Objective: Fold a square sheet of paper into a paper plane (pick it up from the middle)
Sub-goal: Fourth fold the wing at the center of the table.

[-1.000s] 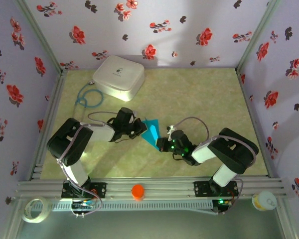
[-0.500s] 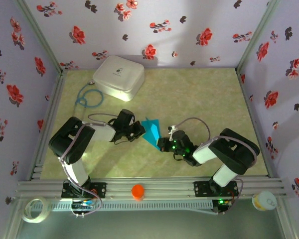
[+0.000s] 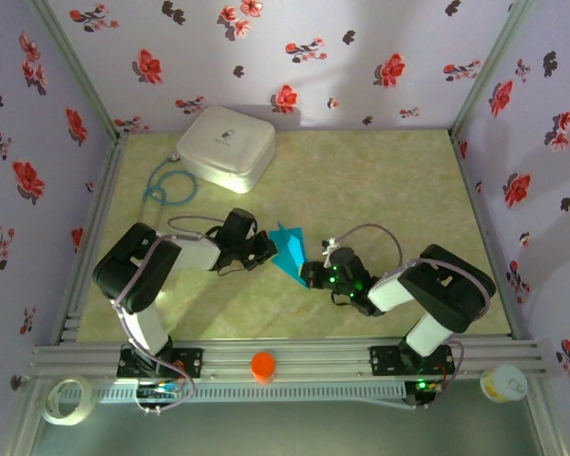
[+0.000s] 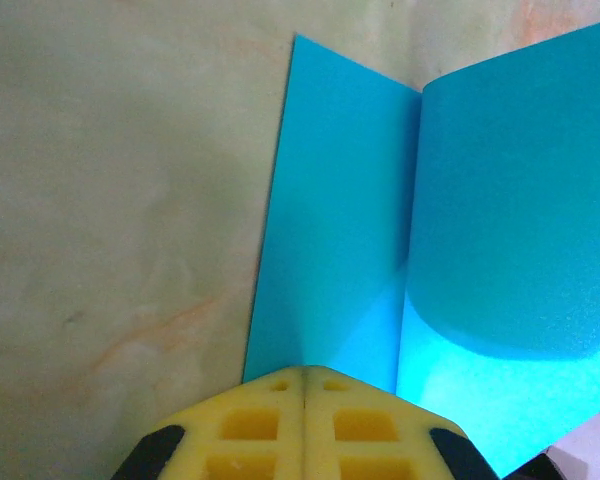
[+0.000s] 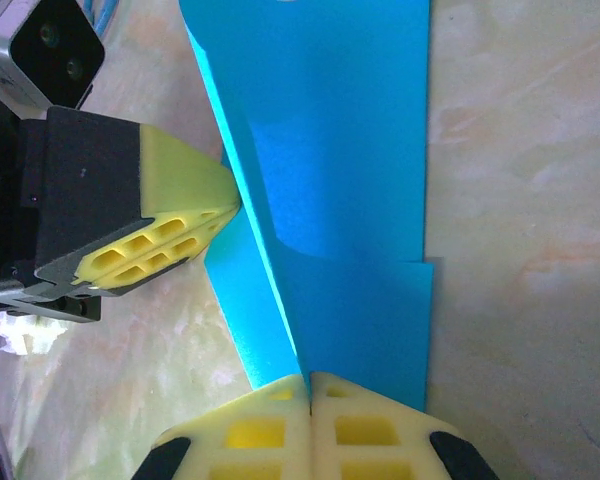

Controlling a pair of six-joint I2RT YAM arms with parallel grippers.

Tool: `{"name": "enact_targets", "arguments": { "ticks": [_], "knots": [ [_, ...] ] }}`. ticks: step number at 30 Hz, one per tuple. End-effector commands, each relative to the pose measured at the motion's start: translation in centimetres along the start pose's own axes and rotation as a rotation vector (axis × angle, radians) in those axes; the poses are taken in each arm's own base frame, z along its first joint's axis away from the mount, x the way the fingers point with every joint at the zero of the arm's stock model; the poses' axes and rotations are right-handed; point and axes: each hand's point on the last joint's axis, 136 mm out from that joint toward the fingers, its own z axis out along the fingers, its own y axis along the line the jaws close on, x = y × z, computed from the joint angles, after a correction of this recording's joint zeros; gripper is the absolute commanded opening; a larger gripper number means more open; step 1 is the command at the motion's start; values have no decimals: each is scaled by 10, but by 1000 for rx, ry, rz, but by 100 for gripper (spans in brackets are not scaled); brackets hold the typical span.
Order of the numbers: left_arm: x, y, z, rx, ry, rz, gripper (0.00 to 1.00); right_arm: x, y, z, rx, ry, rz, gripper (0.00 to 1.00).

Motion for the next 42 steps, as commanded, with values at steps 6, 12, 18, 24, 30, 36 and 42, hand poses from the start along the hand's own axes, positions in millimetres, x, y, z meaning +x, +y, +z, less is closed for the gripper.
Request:
{"name": "enact_targets", "arguments": {
  "ticks": [6, 12, 18, 24, 30, 36, 42],
  "knots": [
    [2, 22, -3, -97, -3, -3, 0, -1, 1, 0, -19, 9, 32, 1],
    [1, 23, -5, -108, -11, -1, 0, 0, 0, 1, -29, 26, 55, 1],
    [0, 22, -5, -108, -13, 1, 0, 0, -3, 1, -24, 35, 73, 1],
    [-2, 18, -5, -90, -16, 7, 0, 2, -5, 2, -24, 48, 88, 1],
    [-6, 3, -7, -53, -23, 34, 0, 4, -8, 4, -25, 60, 117, 0],
    [-13, -18, -14, -13, -41, 85, 0, 4, -11, 4, -33, 69, 147, 0],
    [-12, -48, -21, 82, -53, 168, 0, 5, -15, 5, -34, 78, 182, 0]
  ]
}}
